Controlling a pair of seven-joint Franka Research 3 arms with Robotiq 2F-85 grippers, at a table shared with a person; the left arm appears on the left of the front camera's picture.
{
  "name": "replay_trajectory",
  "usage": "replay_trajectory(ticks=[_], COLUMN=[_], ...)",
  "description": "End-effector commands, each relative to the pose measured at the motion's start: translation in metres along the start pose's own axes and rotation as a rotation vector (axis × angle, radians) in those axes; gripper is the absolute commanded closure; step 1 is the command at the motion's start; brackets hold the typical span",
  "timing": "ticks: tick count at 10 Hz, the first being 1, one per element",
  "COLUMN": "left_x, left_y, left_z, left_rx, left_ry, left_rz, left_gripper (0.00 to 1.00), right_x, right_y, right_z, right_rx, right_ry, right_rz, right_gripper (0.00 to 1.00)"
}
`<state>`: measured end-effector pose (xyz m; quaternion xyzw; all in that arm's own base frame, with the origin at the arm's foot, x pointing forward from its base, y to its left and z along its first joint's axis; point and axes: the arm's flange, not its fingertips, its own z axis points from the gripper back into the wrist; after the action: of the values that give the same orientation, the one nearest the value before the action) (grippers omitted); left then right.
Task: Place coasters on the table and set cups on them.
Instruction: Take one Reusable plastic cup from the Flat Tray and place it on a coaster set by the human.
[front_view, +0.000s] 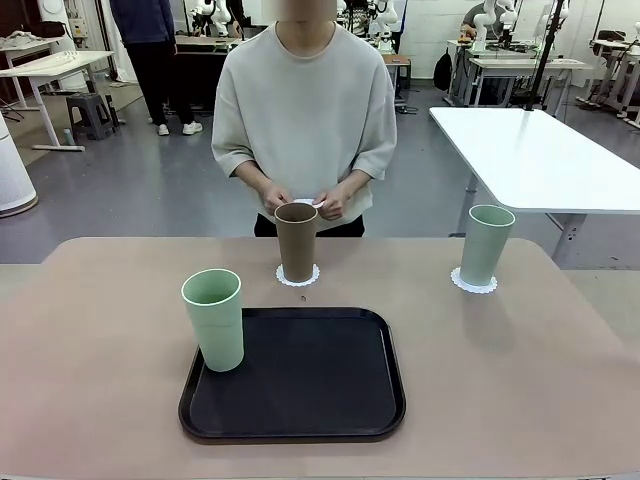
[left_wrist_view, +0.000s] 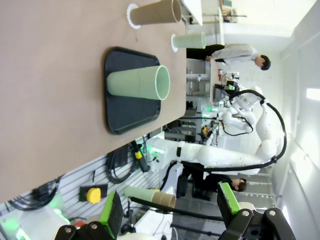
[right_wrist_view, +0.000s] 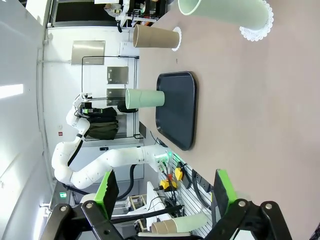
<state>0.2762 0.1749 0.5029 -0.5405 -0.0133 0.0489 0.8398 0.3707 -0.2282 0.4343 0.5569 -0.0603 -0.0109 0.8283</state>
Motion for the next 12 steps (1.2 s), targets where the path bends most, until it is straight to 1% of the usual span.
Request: replay_trajectory(ticks=[1, 12], left_x=[-0.0013, 0.0000], left_y=[-0.0018, 0.0000], left_z=[0.0006, 0.0000], left_rx=[-0.012, 0.000], left_ry=[-0.006, 0.000], left_rz=[-0.003, 0.000], left_gripper=[0.00, 0.00], right_x=[-0.0050, -0.0050], right_y=[0.0018, 0.0018], right_z=[-0.0033, -0.0033], right_rx=[0.007, 0.007], right_ry=[0.002, 0.002], right_rz=[0.003, 0.003], right_gripper=[0.00, 0.00])
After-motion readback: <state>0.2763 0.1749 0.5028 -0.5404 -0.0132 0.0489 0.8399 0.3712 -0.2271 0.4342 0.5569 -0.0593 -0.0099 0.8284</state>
